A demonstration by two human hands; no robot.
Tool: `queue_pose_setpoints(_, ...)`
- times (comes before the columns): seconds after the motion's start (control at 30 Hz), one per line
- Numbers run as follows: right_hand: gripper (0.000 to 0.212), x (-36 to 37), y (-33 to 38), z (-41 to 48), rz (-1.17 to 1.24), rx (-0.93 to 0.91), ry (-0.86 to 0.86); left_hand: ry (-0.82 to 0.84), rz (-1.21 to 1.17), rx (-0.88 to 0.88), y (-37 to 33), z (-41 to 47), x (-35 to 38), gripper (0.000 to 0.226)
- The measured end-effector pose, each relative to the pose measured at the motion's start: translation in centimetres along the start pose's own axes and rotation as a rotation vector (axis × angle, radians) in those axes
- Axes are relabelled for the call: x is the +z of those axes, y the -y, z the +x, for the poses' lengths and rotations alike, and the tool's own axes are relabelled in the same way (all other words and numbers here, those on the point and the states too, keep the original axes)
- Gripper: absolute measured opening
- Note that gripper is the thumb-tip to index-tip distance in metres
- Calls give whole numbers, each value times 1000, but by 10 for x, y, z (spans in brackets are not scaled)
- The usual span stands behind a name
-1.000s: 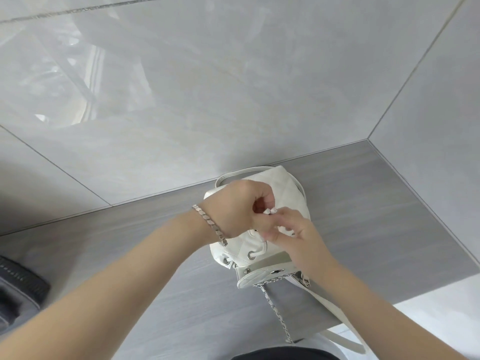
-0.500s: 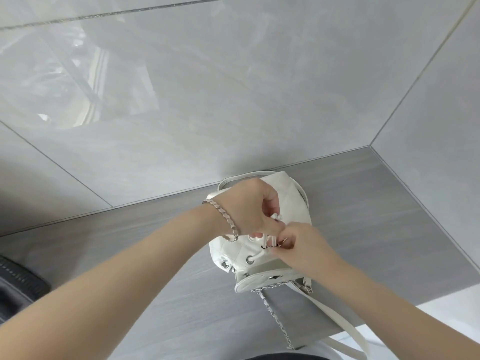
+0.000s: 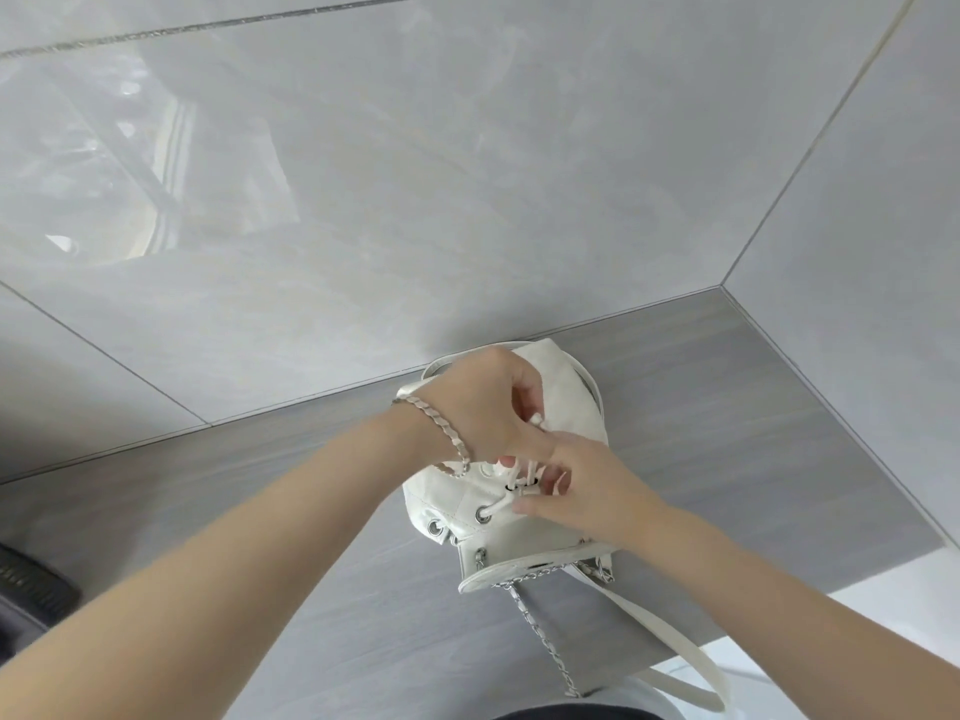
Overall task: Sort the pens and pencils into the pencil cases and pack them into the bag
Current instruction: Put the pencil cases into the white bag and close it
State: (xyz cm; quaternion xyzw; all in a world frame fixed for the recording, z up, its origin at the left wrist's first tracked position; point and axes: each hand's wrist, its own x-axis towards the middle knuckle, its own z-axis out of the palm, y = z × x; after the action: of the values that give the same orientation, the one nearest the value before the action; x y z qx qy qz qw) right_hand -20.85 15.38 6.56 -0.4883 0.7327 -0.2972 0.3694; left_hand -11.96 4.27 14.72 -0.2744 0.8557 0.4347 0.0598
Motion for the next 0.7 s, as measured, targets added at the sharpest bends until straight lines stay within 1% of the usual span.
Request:
queue_pose_setpoints(0.03, 25, -2, 0, 1, 14, -9, -31, -4, -10, -7, 3, -1, -3, 26)
queue_pose_setpoints(0.07, 32, -5, 2, 1, -3, -24, -37, -7, -37, -21, 6, -3, -3, 27)
queue_pose_setpoints(0.1, 27, -5, 3, 3, -49, -14, -17, -8, -73, -38, 9, -4, -3, 28)
queue_pose_setpoints(0.13, 16, -5, 6, 4, -108, -26, 14, -3, -117, -49, 11, -6, -1, 28)
queue_pose_setpoints(0.17, 13, -3, 5, 5, -156, -25, 31, 7, -160, -61, 13, -7, 2, 28)
queue_pose_setpoints(0.2, 18, -1, 5, 6, -190, -41, 40, 14, -192, -69, 14, -8, 5, 28)
queue_pose_setpoints(0.27, 20, 4, 1, 8, -196, -42, 53, 16, -210, -77, 14, -8, 12, 26)
queue_pose_setpoints(0.37, 10, 7, 0, 4, -137, 19, 67, 20, -172, -76, 13, -8, 23, 20)
queue_pose_setpoints(0.4, 12, 6, 1, 2, -105, 39, 62, 22, -161, -74, 12, -7, 27, 20)
queue_pose_setpoints(0.43, 25, 7, 0, -1, -54, 71, 52, 28, -153, -70, 11, -7, 31, 20)
queue_pose_setpoints(0.47, 31, 8, 1, -4, 1, 95, 42, 35, -143, -62, 10, -6, 34, 21)
queue_pose_setpoints(0.5, 31, 8, -1, -6, 38, 105, 35, 47, -132, -55, 10, -6, 36, 23)
queue_pose_setpoints(0.6, 25, 12, -10, -8, -69, 68, 23, 113, -109, -49, 16, -7, 28, 21)
queue_pose_setpoints(0.63, 24, 13, -17, -8, -55, 82, -5, 117, -118, -63, 20, -8, 22, 20)
queue_pose_setpoints(0.7, 17, 12, -25, -9, 97, 111, -57, 36, -154, -114, 35, -9, 8, 18)
